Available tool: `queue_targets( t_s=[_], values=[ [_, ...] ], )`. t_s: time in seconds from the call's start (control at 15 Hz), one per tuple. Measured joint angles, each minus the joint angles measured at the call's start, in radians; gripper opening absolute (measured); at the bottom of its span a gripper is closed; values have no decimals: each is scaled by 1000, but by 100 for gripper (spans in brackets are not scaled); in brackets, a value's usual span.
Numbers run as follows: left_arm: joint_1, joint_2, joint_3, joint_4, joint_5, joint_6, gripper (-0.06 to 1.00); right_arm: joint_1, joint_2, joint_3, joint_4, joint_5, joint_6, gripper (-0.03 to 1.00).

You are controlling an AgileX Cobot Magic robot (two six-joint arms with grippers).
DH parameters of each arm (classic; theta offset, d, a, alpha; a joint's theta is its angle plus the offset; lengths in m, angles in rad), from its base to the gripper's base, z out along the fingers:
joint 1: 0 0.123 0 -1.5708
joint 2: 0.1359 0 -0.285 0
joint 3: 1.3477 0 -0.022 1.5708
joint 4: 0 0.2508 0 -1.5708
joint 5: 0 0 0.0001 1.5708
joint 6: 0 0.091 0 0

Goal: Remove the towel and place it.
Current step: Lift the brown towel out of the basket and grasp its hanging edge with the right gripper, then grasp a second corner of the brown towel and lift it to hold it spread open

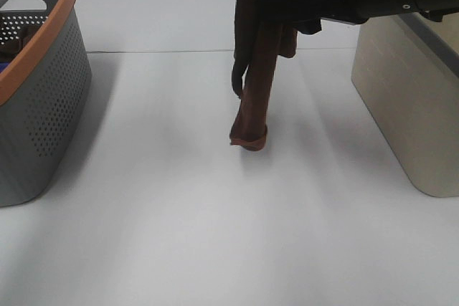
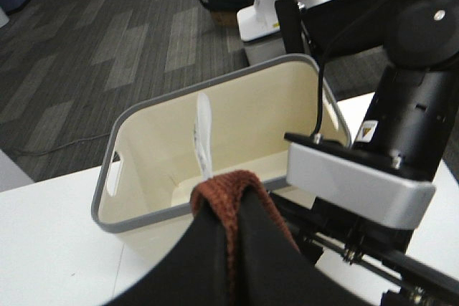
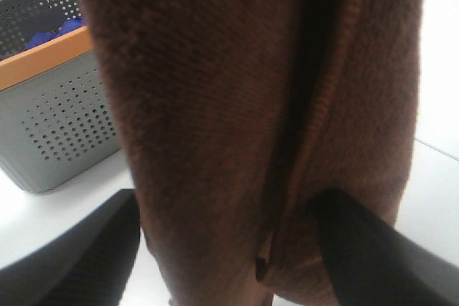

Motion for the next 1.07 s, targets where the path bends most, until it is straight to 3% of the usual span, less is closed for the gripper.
queue_targets(
  t_s=[0.13, 0.33, 0.53, 0.73, 0.87, 1.07],
  values=[
    [0, 7, 0, -59, 2, 0, 0, 1, 6, 0, 69, -30, -88, 68],
    [0, 7, 0, -76, 3, 0, 0, 1, 6, 0, 90, -97, -121, 68],
    [0, 7, 0, 52, 3, 0, 0, 1, 6, 0, 82, -80, -120, 68],
    [0, 10, 0, 179, 3, -13, 0, 1, -19, 3, 7, -81, -69, 68],
    [1, 11, 0, 184, 3, -15, 0, 1, -51, 3, -88, -92, 23, 68],
    [1, 13, 0, 178, 3, -16, 0, 1, -78, 3, -226, -191, 173, 68]
  ],
)
